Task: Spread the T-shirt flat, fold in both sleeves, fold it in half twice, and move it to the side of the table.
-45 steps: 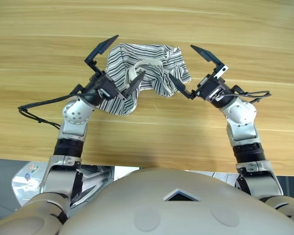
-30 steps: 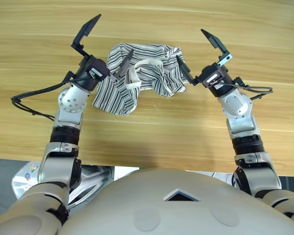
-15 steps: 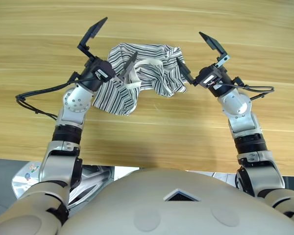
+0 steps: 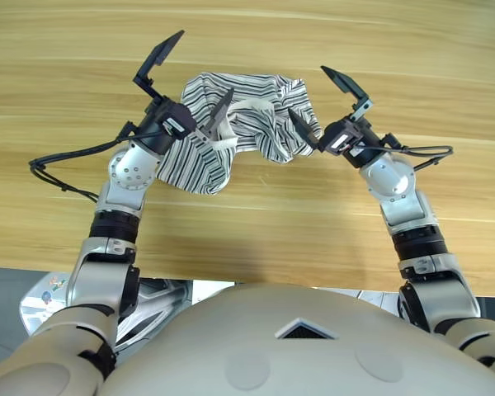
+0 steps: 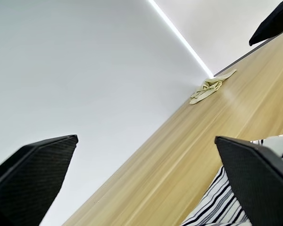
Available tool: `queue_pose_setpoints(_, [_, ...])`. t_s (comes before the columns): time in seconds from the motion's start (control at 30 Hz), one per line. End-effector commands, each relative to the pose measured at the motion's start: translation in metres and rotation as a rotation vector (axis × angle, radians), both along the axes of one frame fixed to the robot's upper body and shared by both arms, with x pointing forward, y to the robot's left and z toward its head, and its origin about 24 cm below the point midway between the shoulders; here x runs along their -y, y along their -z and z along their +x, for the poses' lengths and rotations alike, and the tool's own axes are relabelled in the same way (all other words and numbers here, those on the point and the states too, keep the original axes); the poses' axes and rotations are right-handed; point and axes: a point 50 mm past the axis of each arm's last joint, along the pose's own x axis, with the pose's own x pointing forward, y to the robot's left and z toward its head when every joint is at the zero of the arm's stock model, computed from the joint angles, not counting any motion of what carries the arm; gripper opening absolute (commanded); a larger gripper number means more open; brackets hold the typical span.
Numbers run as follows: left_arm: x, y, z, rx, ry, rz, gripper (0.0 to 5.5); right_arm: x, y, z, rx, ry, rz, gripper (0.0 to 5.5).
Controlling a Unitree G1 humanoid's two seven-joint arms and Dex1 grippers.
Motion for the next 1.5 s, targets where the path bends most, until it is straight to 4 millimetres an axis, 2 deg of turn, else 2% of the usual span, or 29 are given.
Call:
queue_pose_setpoints(0.03, [0.0,0.0,0.0,0.007,0.0,0.005,5.4,0.002,0.002,0.0,-0.005,0.008,-0.014,4.14])
queue_pose_setpoints(0.4, [0.004,0.0,0.002,0.003,0.014,0.007,5.4,0.008,0.008,0.001,-0.019,0.047,-0.047,4.14])
queue_pose_setpoints(0.5, [0.004,-0.001,0.001,0.008,0.014,0.005,5.4,0.014,0.023,0.009,-0.073,0.104,-0.191,4.14])
queue_pose_setpoints(0.6, [0.003,-0.002,0.0,0.01,0.014,0.004,5.4,0.016,0.034,0.005,-0.094,0.094,-0.274,4.14])
queue_pose_setpoints(0.87, [0.004,-0.002,-0.002,0.009,0.022,0.012,5.4,0.023,0.047,-0.004,-0.129,0.065,-0.4,4.14])
queue_pose_setpoints(0.97, [0.005,0.0,-0.013,-0.018,0.09,0.021,5.4,0.028,0.046,-0.005,-0.127,0.064,-0.414,4.14])
queue_pose_setpoints(1.03, [-0.004,-0.008,-0.024,0.002,0.151,0.101,5.4,0.028,0.044,-0.005,-0.122,0.059,-0.415,4.14])
queue_pose_setpoints(1.1, [-0.026,-0.016,-0.024,0.01,0.143,0.266,5.4,0.026,0.044,-0.006,-0.119,0.057,-0.412,4.14])
queue_pose_setpoints(1.17, [-0.039,-0.025,-0.027,0.011,0.161,0.349,5.4,0.024,0.044,-0.006,-0.117,0.056,-0.406,4.14])
queue_pose_setpoints(1.27, [-0.043,-0.041,-0.038,-0.003,0.243,0.267,5.4,0.022,0.044,-0.005,-0.115,0.055,-0.404,4.14])
queue_pose_setpoints(1.33, [-0.043,-0.045,-0.04,-0.031,0.286,0.225,5.4,0.022,0.044,-0.004,-0.113,0.057,-0.405,4.14])
queue_pose_setpoints(1.5, [-0.046,-0.037,-0.027,-0.054,0.252,0.356,5.4,0.022,0.044,-0.004,-0.109,0.06,-0.409,4.14])
